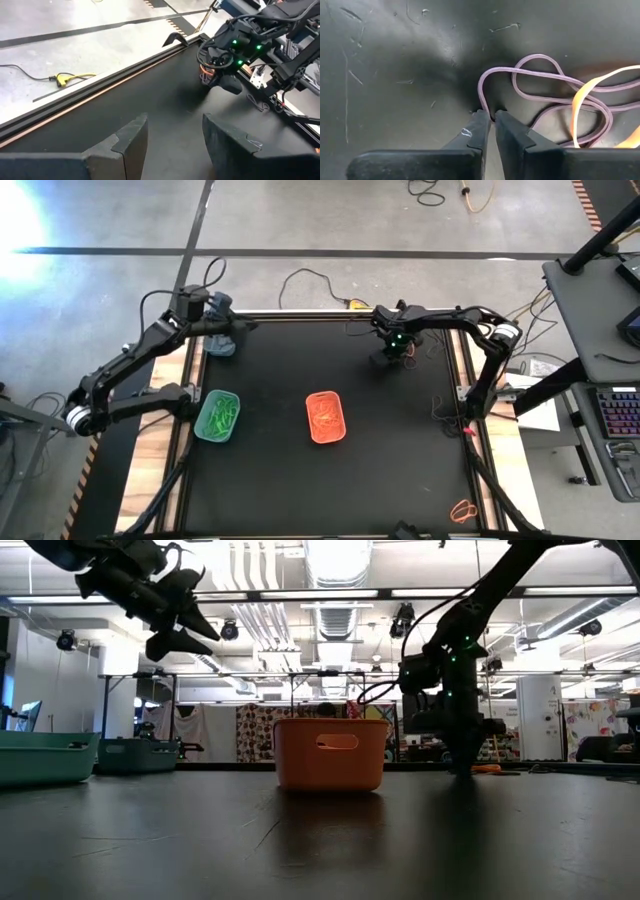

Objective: Sort rubber bands into baskets
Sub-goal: Move the purple rubber band

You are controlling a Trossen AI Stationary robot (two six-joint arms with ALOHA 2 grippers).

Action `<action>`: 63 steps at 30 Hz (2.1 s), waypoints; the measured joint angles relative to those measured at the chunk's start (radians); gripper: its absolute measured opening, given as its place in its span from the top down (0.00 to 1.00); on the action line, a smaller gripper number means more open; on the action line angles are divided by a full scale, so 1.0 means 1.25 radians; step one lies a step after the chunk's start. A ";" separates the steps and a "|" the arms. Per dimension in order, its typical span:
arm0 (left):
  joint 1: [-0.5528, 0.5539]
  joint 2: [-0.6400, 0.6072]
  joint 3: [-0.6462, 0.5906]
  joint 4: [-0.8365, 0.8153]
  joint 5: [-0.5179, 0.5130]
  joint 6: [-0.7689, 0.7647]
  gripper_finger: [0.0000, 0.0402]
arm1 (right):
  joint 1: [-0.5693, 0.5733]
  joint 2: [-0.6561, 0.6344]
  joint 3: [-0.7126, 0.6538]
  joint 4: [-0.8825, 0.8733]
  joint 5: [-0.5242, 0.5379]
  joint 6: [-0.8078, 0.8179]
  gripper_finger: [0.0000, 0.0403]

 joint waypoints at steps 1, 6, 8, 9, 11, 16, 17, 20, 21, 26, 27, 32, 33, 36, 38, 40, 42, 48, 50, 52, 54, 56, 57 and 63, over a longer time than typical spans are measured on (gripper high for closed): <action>-0.003 0.002 0.000 0.000 0.000 -0.001 0.57 | 0.000 0.000 0.000 0.001 0.003 0.000 0.94; -0.015 0.013 0.000 0.000 0.000 -0.015 0.57 | 0.001 -0.004 0.013 -0.003 0.017 -0.013 0.98; -0.019 0.014 0.000 0.000 0.000 -0.016 0.57 | 0.003 -0.008 0.034 -0.012 0.022 -0.018 0.98; -0.024 0.014 0.000 0.000 0.000 -0.016 0.57 | 0.004 -0.009 0.048 -0.017 0.024 -0.021 0.98; -0.039 0.009 0.000 0.003 0.006 -0.005 0.57 | 0.008 -0.007 0.079 -0.015 0.027 -0.029 0.98; -0.100 -0.008 0.028 0.007 0.009 0.008 0.57 | 0.026 -0.005 0.148 0.054 0.007 -0.046 0.98; -0.110 -0.012 0.035 0.005 0.009 0.008 0.57 | 0.030 -0.002 0.157 0.056 -0.008 -0.046 0.98; -0.139 -0.033 0.067 -0.009 0.009 0.005 0.57 | 0.049 0.017 0.187 0.100 -0.041 -0.035 0.98; -0.143 -0.043 0.077 -0.022 0.009 0.008 0.57 | 0.057 0.021 0.198 0.112 -0.046 -0.022 0.98; -0.145 -0.102 0.115 -0.101 0.000 0.030 0.57 | 0.124 0.061 0.257 0.183 -0.092 0.005 0.98; -0.145 -0.114 0.121 -0.117 -0.013 0.032 0.57 | 0.141 0.070 0.270 0.201 -0.096 0.017 0.98; -0.144 -0.173 0.130 -0.164 -0.058 0.044 0.57 | 0.222 0.130 0.366 0.281 -0.116 0.061 0.98; -0.144 -0.184 0.130 -0.167 -0.064 0.046 0.57 | 0.238 0.149 0.392 0.291 -0.116 0.067 0.98; -0.145 -0.207 0.130 -0.178 -0.084 0.048 0.57 | 0.276 0.200 0.483 0.325 -0.116 0.083 0.98; -0.145 -0.217 0.130 -0.185 -0.085 0.048 0.57 | 0.293 0.231 0.559 0.340 -0.117 0.083 0.98; -0.145 -0.225 0.130 -0.194 -0.085 0.044 0.57 | 0.307 0.264 0.641 0.337 -0.117 0.079 0.98; -0.145 -0.229 0.130 -0.203 -0.084 0.035 0.57 | 0.314 0.298 0.720 0.339 -0.115 0.064 0.98; -0.145 -0.233 0.128 -0.289 -0.098 0.046 0.57 | 0.317 0.424 0.905 0.257 -0.113 0.043 0.98; -0.146 -0.243 0.127 -0.324 -0.118 0.038 0.57 | 0.317 0.470 0.951 0.205 -0.113 0.032 0.98; -0.146 -0.261 0.127 -0.355 -0.119 0.036 0.57 | 0.317 0.512 0.995 0.159 -0.113 0.007 0.98; -0.146 -0.286 0.127 -0.386 -0.119 0.025 0.57 | 0.319 0.540 1.027 0.114 -0.121 -0.016 0.98; -0.146 -0.313 0.127 -0.405 -0.119 0.012 0.57 | 0.321 0.546 1.023 0.106 -0.131 -0.031 0.98; -0.146 -0.328 0.127 -0.414 -0.120 0.006 0.57 | 0.321 0.546 1.023 0.095 -0.134 -0.037 0.98; -0.146 -0.375 0.126 -0.448 -0.168 0.019 0.57 | 0.315 0.546 1.022 0.019 -0.134 -0.068 0.92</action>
